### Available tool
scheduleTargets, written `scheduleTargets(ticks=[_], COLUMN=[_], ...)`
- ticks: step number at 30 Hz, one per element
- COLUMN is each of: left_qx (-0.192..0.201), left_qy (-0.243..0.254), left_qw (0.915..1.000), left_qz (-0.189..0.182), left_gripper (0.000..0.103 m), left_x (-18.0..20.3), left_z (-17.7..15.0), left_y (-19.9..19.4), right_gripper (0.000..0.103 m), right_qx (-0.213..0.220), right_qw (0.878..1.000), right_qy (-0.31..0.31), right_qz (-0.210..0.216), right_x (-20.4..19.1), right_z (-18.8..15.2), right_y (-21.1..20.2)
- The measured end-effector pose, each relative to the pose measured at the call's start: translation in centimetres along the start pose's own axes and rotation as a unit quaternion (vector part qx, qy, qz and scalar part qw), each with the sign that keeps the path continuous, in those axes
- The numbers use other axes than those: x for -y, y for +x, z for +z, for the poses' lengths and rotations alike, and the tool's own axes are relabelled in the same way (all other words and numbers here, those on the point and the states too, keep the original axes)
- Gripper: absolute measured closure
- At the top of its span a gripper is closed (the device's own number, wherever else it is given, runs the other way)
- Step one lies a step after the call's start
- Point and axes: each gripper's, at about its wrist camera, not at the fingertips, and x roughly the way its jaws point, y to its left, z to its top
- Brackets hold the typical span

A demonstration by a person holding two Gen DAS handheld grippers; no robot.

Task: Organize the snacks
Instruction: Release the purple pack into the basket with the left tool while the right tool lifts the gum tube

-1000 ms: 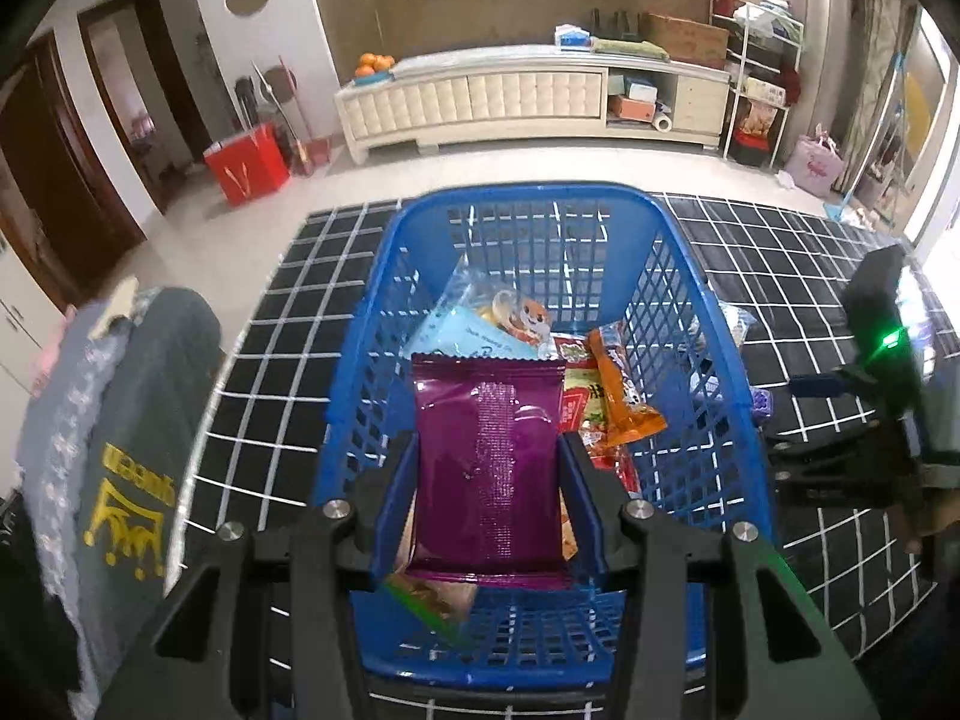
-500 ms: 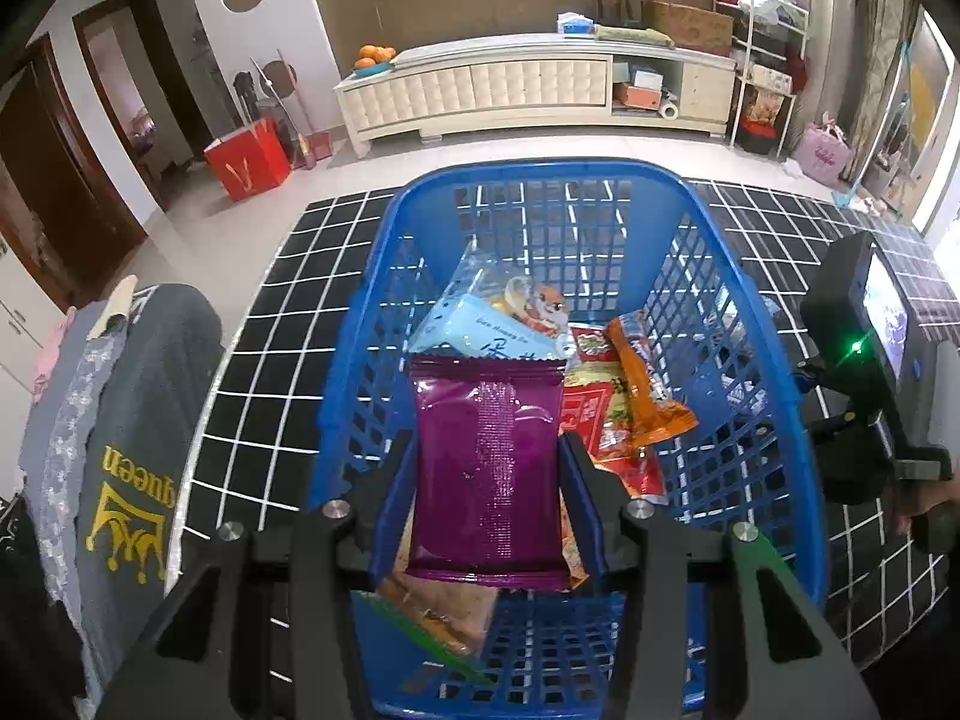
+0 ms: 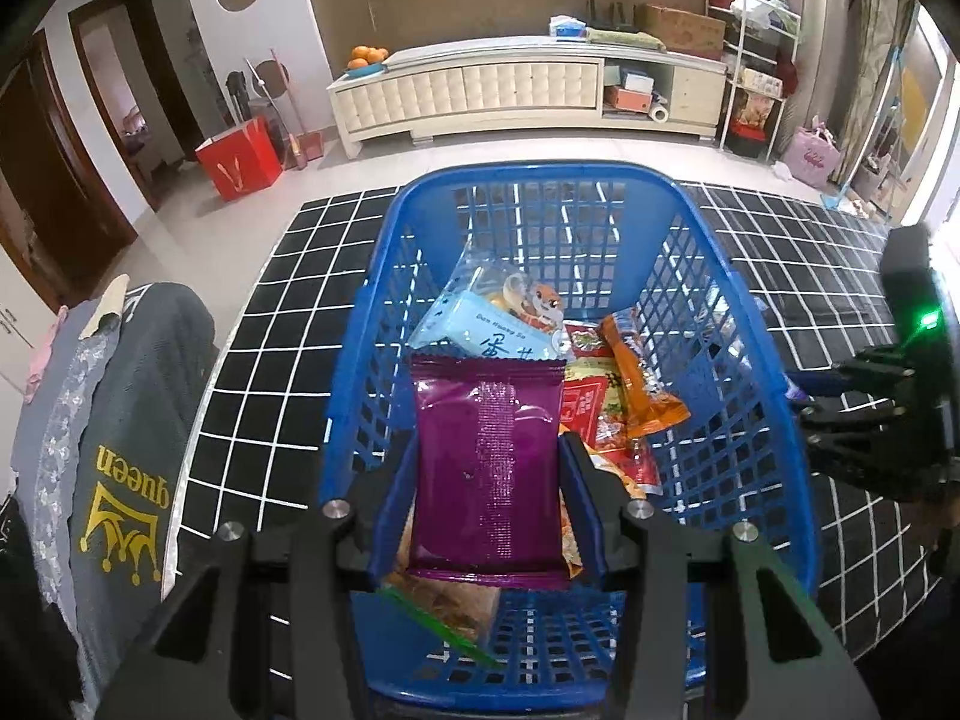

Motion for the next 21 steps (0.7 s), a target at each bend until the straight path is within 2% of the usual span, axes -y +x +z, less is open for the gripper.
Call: scheduleTargets(ticks=[5, 8, 11, 18, 21], left_qx=[0.014, 0.013, 0.018, 0.008, -0.004], left_qy=[0.013, 0.021, 0.029, 0.052, 0.052], left_qw=[0.9997, 0.9993, 0.9986, 0.9969, 0.9953], left_qz=[-0.014, -0.028, -0.041, -0.059, -0.081], left_gripper=[0.059, 0.059, 0.059, 0.059, 0.059], left_x=[-0.1, -0.5, -1.1, -2.2, -2.7], left_z=[0.4, 1.0, 1.6, 2.6, 3.1], left_y=[-1.1, -1.4, -1.7, -1.4, -0.5], right_gripper=[0.069, 0.069, 0.069, 0.069, 0.069], right_qx=[0.03, 0.049, 0.071, 0.08, 0.08], right_qw=[0.999, 0.998, 0.997, 0.997, 0.997], right_qy=[0.005, 0.007, 0.025, -0.004, -0.006], right_qz=[-0.014, -0.041, -0.025, -0.008, -0.005], right_x=[-1.3, -1.9, -2.1, -5.7, -6.7], right_z=[0.9, 1.7, 3.2, 5.2, 5.4], right_y=[-4.1, -6.3, -8.0, -8.2, -7.5])
